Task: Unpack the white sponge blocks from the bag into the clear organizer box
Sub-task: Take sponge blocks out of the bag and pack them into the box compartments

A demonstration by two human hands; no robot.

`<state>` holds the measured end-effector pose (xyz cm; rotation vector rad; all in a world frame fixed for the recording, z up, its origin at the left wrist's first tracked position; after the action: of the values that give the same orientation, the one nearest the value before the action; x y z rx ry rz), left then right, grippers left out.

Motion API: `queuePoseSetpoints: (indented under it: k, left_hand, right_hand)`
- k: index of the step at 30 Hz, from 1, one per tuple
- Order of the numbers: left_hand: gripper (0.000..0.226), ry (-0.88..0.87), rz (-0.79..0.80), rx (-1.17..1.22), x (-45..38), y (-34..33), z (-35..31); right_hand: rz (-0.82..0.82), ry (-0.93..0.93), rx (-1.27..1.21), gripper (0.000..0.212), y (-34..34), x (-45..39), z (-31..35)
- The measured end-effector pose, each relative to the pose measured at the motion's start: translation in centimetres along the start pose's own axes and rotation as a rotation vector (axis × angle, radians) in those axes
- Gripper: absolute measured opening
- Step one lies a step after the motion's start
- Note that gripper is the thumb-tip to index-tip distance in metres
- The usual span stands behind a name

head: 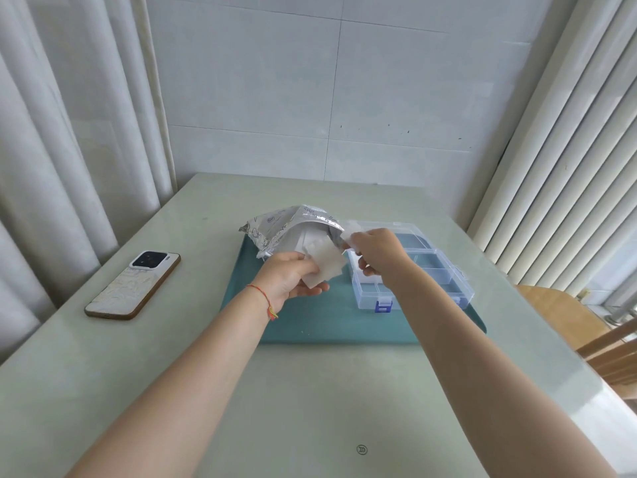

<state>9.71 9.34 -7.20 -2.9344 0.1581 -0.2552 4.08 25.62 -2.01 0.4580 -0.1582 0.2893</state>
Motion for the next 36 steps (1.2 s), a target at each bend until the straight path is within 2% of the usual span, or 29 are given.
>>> queuePoseSetpoints:
  k: [10, 13, 15, 19, 25, 30, 36]
  left_hand:
    - [0.006, -0.032, -0.022, -0.151, 0.6, -1.2, -0.4]
    - [0.012, -0.08, -0.034, -0.153, 0.6, -2.1, -0.9]
    - [0.01, -0.116, -0.043, -0.133, 0.4, -2.9, -1.2]
    - [0.012, -0.159, -0.064, -0.085, -0.6, -4.5, -1.4]
    - [0.015, -0.197, -0.072, 0.01, -2.1, -5.5, -1.4]
    - [0.016, -0.236, -0.036, 0.118, -1.8, -5.5, -0.9]
    - [0.021, -0.183, 0.015, 0.217, -1.7, -5.3, -0.4]
  right_hand:
    - [0.126, 0.132, -0.138, 0.009, 2.0, 1.8, 0.6]
    - [0.099, 0.141, -0.178, 0.009, 3.1, 2.3, 0.2]
    - [0.077, 0.17, -0.155, 0.013, 3.8, 2.4, -0.2]
    - [0.131, 0.244, -0.093, 0.006, 3.5, 3.0, -0.1]
    - [0.042, 0.203, 0.032, 0.018, 4.2, 2.3, -0.7]
    - [-0.015, 0.198, 0.043, 0.019, 3.3, 1.7, -1.4]
    - [-0.07, 0.219, 0.132, 0.016, 2.5, 1.8, -1.3]
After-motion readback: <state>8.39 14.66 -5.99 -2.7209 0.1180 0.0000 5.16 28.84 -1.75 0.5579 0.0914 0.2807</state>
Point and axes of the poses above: each hand's wrist, its own x-axis away from the middle knuckle, its own y-axis out of the back of the hand, z = x × y, the point moved 10 cm from there along -x, towards the middle knuckle, and after that the axes turned 12 degrees about z, right-handed, at the moved point
